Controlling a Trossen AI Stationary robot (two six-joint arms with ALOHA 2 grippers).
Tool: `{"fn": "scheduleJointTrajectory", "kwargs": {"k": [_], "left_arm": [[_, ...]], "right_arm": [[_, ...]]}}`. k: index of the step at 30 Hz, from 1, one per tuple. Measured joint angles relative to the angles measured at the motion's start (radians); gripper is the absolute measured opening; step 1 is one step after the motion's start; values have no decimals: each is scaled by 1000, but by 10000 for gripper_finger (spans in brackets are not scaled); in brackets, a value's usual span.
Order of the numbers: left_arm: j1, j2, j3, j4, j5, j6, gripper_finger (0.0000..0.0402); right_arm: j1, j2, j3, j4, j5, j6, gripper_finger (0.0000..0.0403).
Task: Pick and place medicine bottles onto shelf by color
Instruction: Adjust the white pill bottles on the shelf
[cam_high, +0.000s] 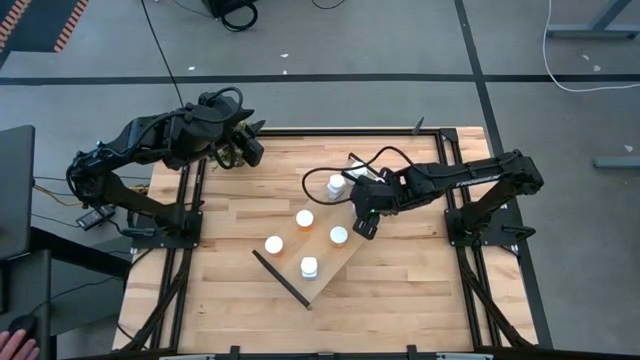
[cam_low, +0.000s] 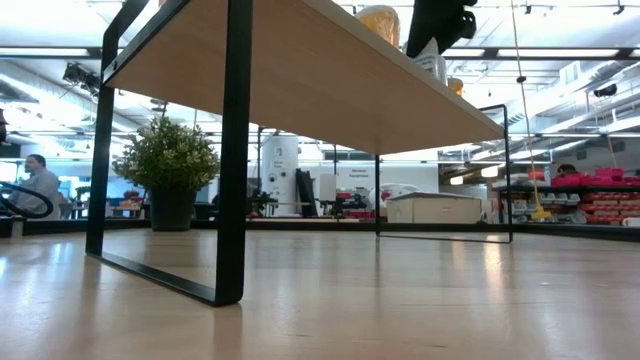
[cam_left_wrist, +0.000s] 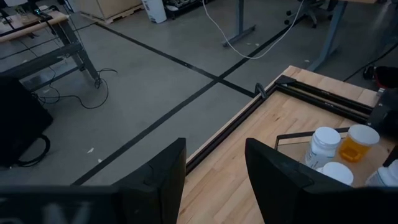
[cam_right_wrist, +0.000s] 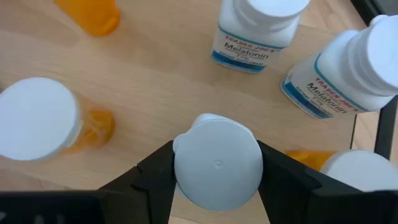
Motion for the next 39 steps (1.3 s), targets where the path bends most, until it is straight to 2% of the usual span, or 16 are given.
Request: {"fn": "scheduleJointTrajectory", "kwargs": {"k": [7, 17, 24, 27, 29, 33, 39], "left_arm": [[0, 0, 0, -4, 0, -2, 172], [0, 0, 0, -5, 0, -1, 172], [0, 0, 0, -5, 0, 1, 172], [0, 0, 0, -5, 0, 1, 172], [0, 0, 0, -5, 0, 1, 172], [0, 0, 0, -5, 0, 1, 172], [0, 1, 0, -5, 0, -2, 172]], "right_arm": [[0, 0, 0, 3, 0, 0, 207], [0, 0, 4, -6, -28, 23, 269], [0, 0, 97, -58, -51, 14, 276], [-1, 0, 151, -74, -21, -15, 275], [-6, 0, 186, -71, 49, -32, 275], [-47, -3, 212, -26, 143, -72, 264], [-124, 1, 132, 89, 135, -162, 191]]}}
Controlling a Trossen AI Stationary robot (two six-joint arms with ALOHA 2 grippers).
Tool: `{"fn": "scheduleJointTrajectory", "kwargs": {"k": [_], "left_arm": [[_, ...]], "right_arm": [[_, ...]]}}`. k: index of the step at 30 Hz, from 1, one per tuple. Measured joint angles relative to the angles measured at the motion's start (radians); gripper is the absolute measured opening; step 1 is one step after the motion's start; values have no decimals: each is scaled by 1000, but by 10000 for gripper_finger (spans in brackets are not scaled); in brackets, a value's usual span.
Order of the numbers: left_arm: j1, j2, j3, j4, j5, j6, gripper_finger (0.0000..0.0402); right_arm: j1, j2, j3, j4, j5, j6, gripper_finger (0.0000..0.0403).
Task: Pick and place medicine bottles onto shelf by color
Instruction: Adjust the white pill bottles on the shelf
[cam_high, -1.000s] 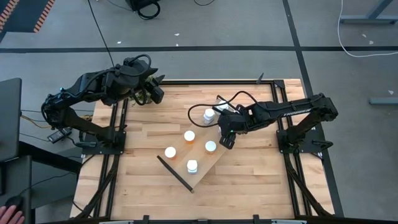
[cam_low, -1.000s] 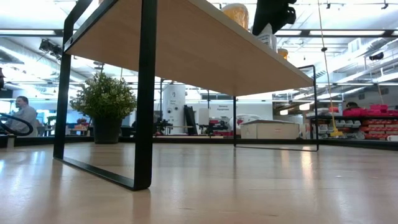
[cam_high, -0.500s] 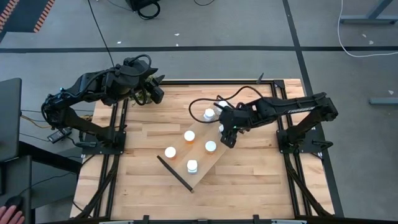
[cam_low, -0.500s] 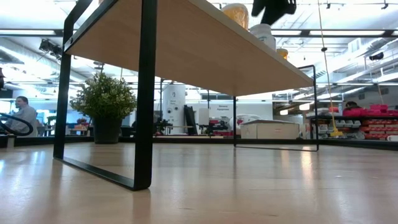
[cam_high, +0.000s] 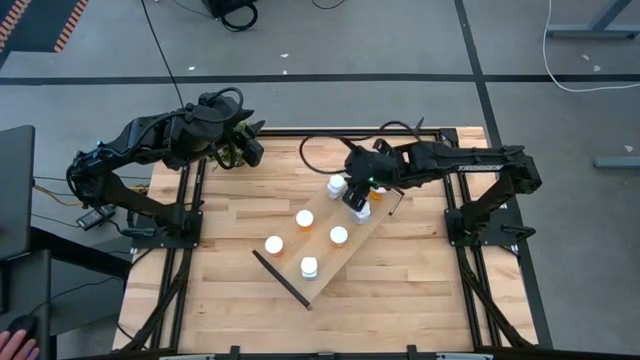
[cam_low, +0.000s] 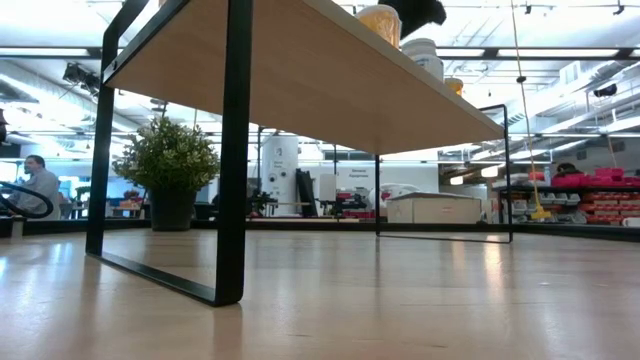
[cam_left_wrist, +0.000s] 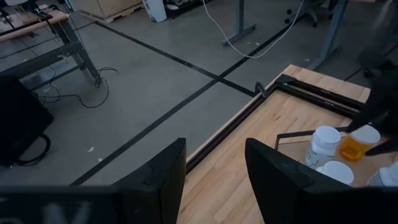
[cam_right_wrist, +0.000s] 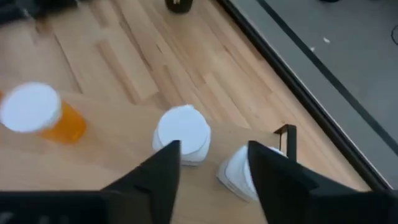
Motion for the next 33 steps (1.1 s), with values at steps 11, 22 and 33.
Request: {"fn": "scheduleJointTrajectory", "kwargs": {"k": [11, 22, 33], "left_arm": [[0, 0, 0, 0, 0, -8, 172], [7, 0, 0, 1, -10, -7, 172], [7, 0, 0, 1, -9, 4, 172]], "right_arm": [[-59, -1, -36, 57, -44, -96, 8], [-129, 0, -181, 220, -161, -65, 6], [-146, 0, -182, 227, -194, -95, 5]]}}
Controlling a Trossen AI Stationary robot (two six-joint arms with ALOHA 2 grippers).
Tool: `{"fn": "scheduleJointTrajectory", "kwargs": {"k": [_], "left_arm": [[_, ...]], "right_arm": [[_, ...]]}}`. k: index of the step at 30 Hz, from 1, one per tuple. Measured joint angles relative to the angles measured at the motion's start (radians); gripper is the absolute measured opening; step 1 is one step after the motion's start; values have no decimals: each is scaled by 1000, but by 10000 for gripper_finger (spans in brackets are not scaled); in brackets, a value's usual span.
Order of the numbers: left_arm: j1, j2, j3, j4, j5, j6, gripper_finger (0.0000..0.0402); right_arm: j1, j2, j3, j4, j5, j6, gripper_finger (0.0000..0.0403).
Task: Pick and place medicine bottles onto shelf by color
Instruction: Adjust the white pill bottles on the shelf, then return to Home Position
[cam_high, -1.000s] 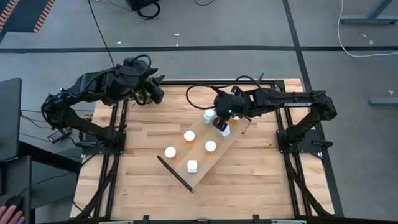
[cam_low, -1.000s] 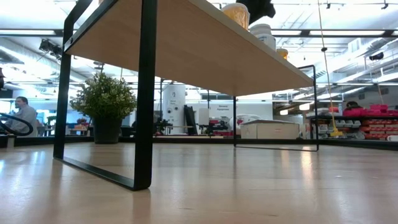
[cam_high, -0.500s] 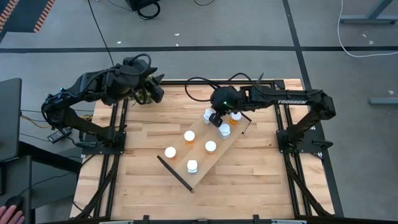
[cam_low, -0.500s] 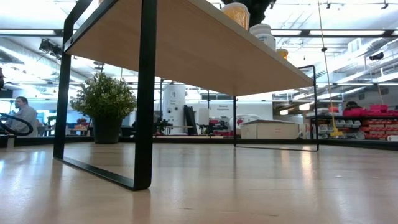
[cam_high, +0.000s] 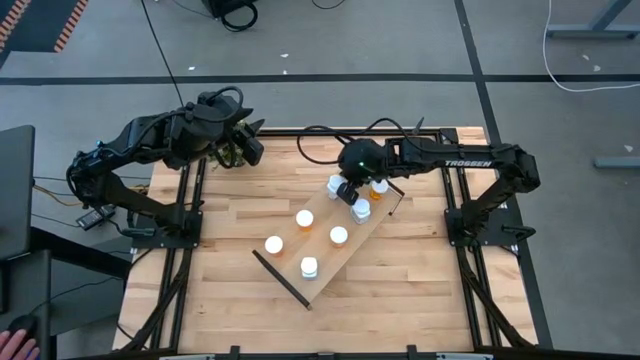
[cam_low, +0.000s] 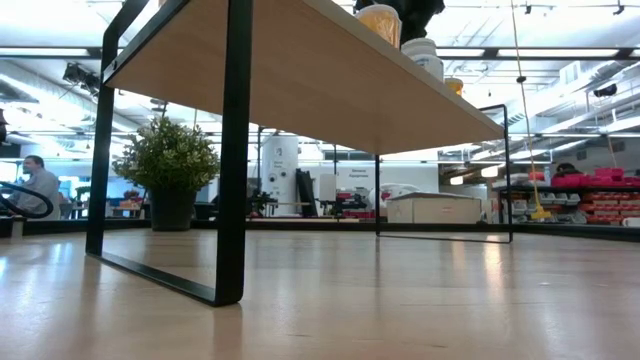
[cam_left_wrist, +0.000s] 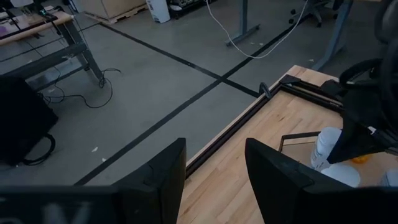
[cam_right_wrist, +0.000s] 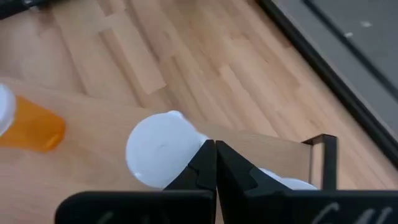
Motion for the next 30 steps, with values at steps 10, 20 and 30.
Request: {"fn": "scheduleJointTrajectory", "kwargs": {"k": [10, 20, 30], "left_arm": [[0, 0, 0, 0, -1, -5, 172], [0, 0, 0, 0, -1, -4, 172], [19, -4, 0, -1, 127, -69, 166]], "right_arm": [[-9, 0, -52, 65, -128, -18, 4], [1, -4, 40, 0, -133, -7, 4], [-36, -9, 306, -221, -151, -51, 6]]}}
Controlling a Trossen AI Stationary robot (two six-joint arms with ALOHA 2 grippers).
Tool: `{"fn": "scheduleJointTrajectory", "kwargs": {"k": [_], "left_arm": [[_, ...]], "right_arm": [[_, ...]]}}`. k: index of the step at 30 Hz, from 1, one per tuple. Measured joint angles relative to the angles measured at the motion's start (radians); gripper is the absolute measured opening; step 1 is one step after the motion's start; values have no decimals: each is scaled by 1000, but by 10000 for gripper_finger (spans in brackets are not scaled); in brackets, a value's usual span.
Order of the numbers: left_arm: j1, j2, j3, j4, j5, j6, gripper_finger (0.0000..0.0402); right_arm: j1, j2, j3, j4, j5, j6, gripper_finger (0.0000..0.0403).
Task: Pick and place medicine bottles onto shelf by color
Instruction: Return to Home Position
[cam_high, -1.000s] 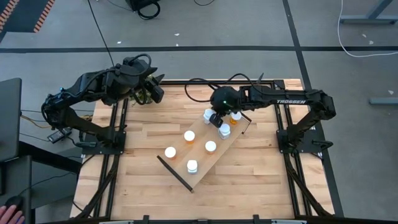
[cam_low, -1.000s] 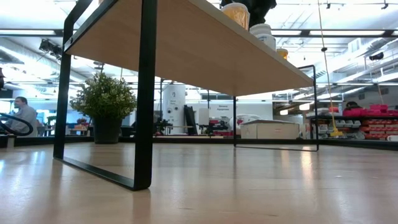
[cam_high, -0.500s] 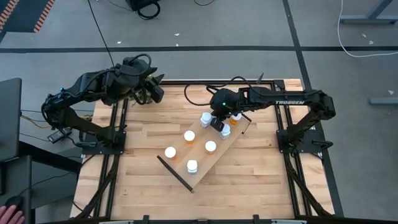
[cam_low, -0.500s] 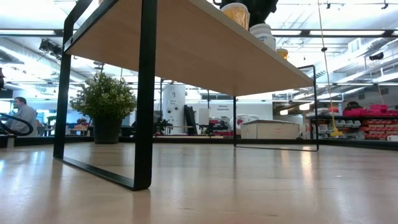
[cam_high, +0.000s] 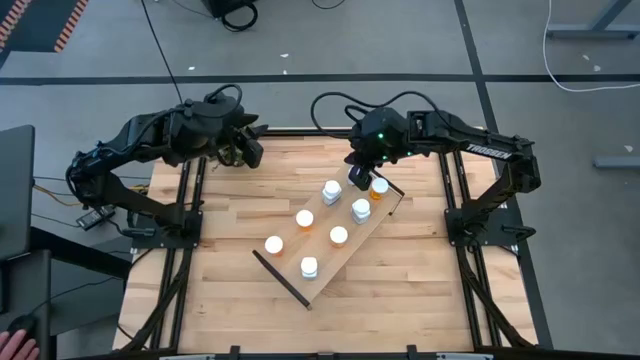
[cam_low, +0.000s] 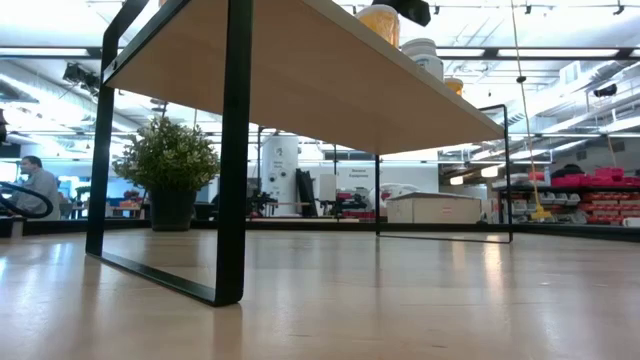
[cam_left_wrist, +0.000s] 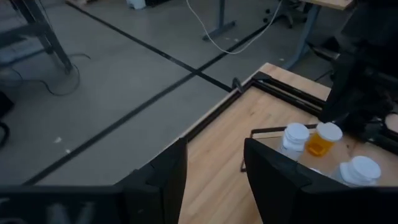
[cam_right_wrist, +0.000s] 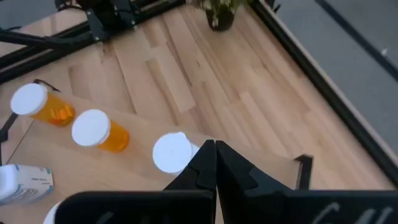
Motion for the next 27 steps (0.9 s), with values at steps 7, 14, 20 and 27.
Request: {"fn": "scheduleJointTrajectory", "kwargs": {"k": [7, 14, 20, 27], "left_arm": [[66, 2, 0, -2, 144, 28, 137], [107, 2, 0, 25, 248, 62, 72], [142, 55, 0, 193, 405, 67, 8], [149, 54, -48, 260, 534, 106, 3]], "right_arm": [[-36, -10, 16, -43, -90, -61, 7], [-58, -62, 15, 33, -107, -81, 7], [-95, -69, 15, 107, -198, -78, 7], [-101, -174, -29, 60, -184, -125, 7]]}}
